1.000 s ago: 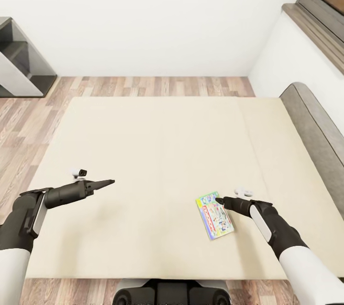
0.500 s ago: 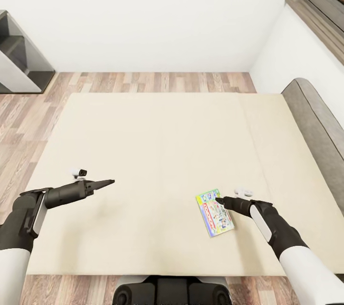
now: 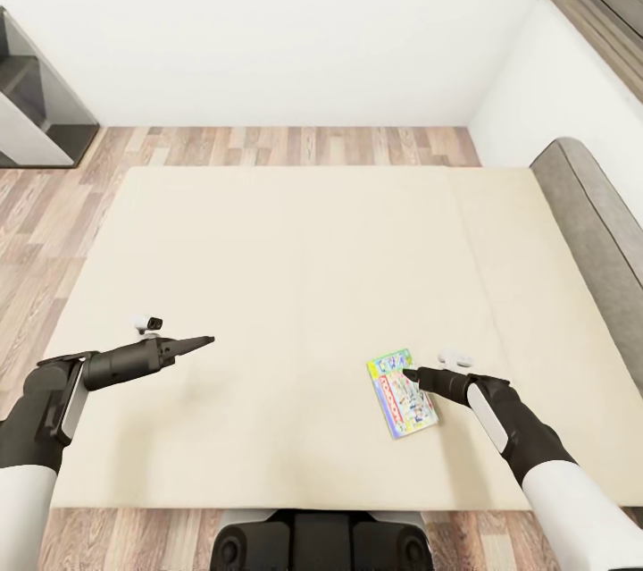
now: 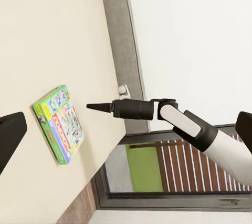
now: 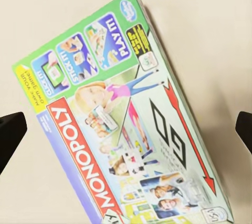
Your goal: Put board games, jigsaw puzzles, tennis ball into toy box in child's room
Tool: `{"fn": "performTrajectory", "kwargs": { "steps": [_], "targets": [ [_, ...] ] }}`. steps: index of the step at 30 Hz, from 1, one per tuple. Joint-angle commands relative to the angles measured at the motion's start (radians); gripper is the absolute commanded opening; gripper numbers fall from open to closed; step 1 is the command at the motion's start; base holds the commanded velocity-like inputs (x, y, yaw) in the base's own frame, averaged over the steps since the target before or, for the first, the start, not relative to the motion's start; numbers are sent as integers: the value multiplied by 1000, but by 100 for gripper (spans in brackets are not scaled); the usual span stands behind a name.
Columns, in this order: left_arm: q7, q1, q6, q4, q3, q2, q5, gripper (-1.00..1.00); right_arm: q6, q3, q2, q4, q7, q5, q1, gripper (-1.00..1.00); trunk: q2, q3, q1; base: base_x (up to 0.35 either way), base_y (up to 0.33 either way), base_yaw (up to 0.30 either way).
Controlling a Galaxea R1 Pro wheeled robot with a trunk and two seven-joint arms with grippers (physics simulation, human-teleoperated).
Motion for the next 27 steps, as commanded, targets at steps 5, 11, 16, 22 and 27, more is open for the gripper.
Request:
{"fn": "performTrajectory", "kwargs": {
  "steps": [5,11,16,22,27],
  "targets": [
    [-4,-1,11,0,0,0,-1,100,2,2,-1,-1,0,-3,0,100,-2,-9,0,0,0,0],
    [-4,-1,11,1,0,0,-1,100,2,2,1,-1,0,-7,0,100,-2,-19,0,0,0,0],
    [-4,-1,10,1,0,0,-1,100,0,2,1,-1,3,-9,1,100,-2,-27,0,0,0,0],
    [-4,-1,9,3,-5,-1,-1,100,-6,0,2,-1,18,-5,-3,100,-2,-37,0,0,0,0],
    [-4,0,9,3,-32,-1,-1,100,18,-1,-1,1,23,-9,-59,100,-2,-45,0,0,0,0]
  ]
}}
